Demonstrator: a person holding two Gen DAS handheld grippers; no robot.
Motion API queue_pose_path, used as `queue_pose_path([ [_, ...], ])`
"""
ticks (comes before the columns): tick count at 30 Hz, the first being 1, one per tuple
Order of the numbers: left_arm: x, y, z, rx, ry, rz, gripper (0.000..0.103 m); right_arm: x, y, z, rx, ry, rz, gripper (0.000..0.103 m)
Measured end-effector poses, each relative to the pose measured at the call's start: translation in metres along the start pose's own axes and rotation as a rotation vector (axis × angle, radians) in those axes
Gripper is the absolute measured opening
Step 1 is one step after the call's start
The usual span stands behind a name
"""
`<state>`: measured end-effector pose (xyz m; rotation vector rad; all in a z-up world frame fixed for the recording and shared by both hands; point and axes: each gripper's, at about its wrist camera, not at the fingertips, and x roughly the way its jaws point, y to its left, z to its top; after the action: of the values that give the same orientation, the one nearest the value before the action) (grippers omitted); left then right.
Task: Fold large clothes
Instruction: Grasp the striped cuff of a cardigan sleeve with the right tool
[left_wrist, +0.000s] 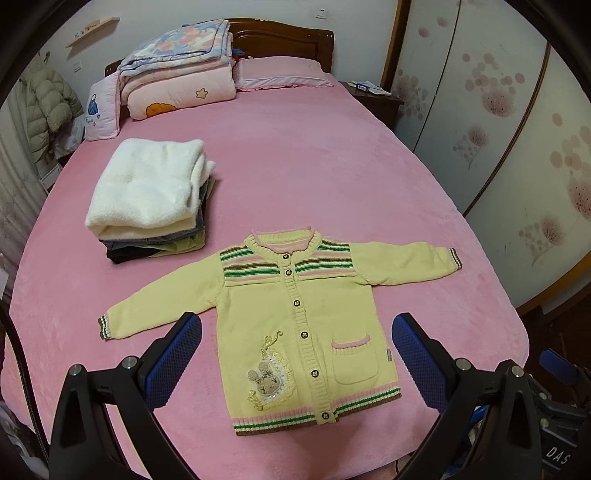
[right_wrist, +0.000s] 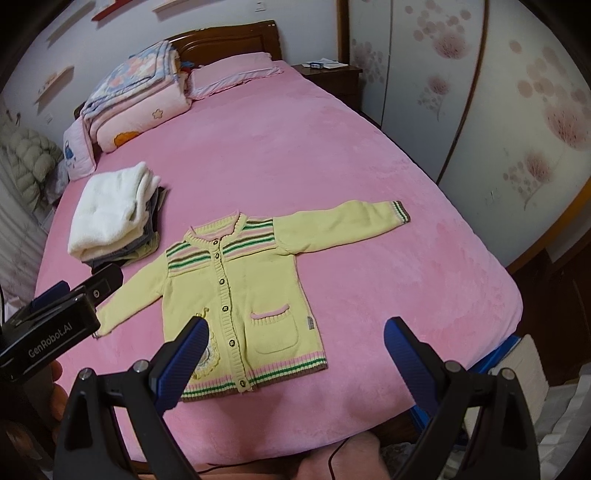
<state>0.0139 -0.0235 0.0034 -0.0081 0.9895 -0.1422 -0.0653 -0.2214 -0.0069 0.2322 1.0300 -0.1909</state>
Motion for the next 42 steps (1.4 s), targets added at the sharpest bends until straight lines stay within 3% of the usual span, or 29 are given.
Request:
queue_pose_path([
  [10, 0.008, -0.047, 0.025, 0.037, -0.05, 0.019, 0.102, 0.032, -0.043, 0.029, 0.065, 0.023, 0.079, 0.096],
  [19, 0.042, -0.111, 0.06, 0.078, -0.03, 0.006, 0.102, 0.076, -0.106, 0.085, 0.085, 0.047, 0.139, 0.092],
  [24, 0.081, -0.138, 0.075, 0.03, 0.053, -0.032, 0.102, 0.105, -0.139, 0.104, 0.074, 0.055, 0.135, 0.092],
  [28, 0.116, -0.151, 0.083, -0.04, 0.107, -0.056, 0.102, 0.135, -0.168, 0.118, 0.079, 0.071, 0.142, 0.086],
  [38, 0.209, -0.182, 0.092, -0.029, 0.176, 0.054, 0.102, 0.222, -0.234, 0.142, 0.107, 0.123, 0.15, 0.068],
  [42, 0.239, -0.195, 0.092, -0.002, 0.181, 0.08, 0.102, 0.254, -0.249, 0.149, 0.109, 0.151, 0.14, 0.068],
])
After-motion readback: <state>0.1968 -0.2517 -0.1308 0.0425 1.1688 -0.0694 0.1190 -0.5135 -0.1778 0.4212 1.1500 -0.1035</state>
